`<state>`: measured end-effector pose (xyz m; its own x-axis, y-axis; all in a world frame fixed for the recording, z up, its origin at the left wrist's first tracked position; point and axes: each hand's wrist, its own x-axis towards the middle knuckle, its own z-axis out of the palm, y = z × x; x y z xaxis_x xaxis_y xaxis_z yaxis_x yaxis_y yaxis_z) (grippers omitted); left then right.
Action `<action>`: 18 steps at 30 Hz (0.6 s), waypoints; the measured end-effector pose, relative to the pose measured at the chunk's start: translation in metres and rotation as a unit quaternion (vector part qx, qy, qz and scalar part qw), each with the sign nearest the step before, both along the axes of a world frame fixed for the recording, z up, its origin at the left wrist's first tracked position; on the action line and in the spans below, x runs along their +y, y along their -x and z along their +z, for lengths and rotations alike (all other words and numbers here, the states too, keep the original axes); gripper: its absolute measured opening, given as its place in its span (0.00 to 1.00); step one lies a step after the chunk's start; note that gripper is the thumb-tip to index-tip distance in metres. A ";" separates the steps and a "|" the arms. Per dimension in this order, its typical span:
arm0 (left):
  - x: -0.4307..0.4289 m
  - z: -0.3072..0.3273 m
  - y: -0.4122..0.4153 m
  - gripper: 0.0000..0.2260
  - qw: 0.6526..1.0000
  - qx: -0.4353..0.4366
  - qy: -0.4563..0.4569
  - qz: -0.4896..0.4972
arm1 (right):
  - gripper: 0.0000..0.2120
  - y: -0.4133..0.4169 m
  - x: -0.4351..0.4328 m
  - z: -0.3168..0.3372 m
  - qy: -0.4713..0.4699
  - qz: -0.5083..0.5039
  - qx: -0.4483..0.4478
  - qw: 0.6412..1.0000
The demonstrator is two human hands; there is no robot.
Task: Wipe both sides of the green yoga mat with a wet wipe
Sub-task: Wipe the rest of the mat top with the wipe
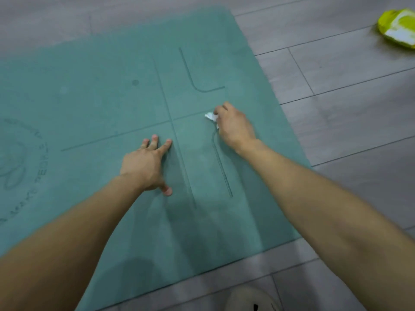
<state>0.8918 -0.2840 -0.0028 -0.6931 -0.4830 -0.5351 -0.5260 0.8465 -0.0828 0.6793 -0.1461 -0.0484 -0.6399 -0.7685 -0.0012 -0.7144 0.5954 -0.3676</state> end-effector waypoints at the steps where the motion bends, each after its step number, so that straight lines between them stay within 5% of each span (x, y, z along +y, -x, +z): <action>1: 0.000 0.002 0.000 0.72 1.000 0.001 0.003 -0.004 | 0.09 0.004 -0.004 0.003 -0.004 -0.045 0.003 0.999; 3: -0.001 0.003 0.000 0.72 1.000 0.004 0.008 -0.005 | 0.08 -0.027 -0.008 0.009 -0.002 -0.008 -0.002 1.000; 8: -0.002 0.005 -0.002 0.72 1.000 0.008 0.012 -0.018 | 0.04 -0.119 0.026 -0.003 0.045 0.298 -0.024 0.953; 10: -0.002 0.006 -0.003 0.72 1.000 0.010 0.012 -0.016 | 0.06 -0.076 0.022 -0.010 0.050 0.226 -0.003 0.973; 14: 0.002 0.011 -0.004 0.71 1.000 0.012 0.009 -0.011 | 0.08 -0.008 0.023 -0.007 0.026 -0.079 0.014 0.996; 16: 0.002 0.011 -0.004 0.71 1.000 0.015 0.009 -0.009 | 0.08 -0.057 0.020 -0.002 0.035 -0.042 -0.017 0.998; 18: 0.001 0.009 -0.005 0.69 1.000 0.021 0.011 -0.009 | 0.11 -0.135 0.030 -0.006 0.070 0.157 -0.073 0.982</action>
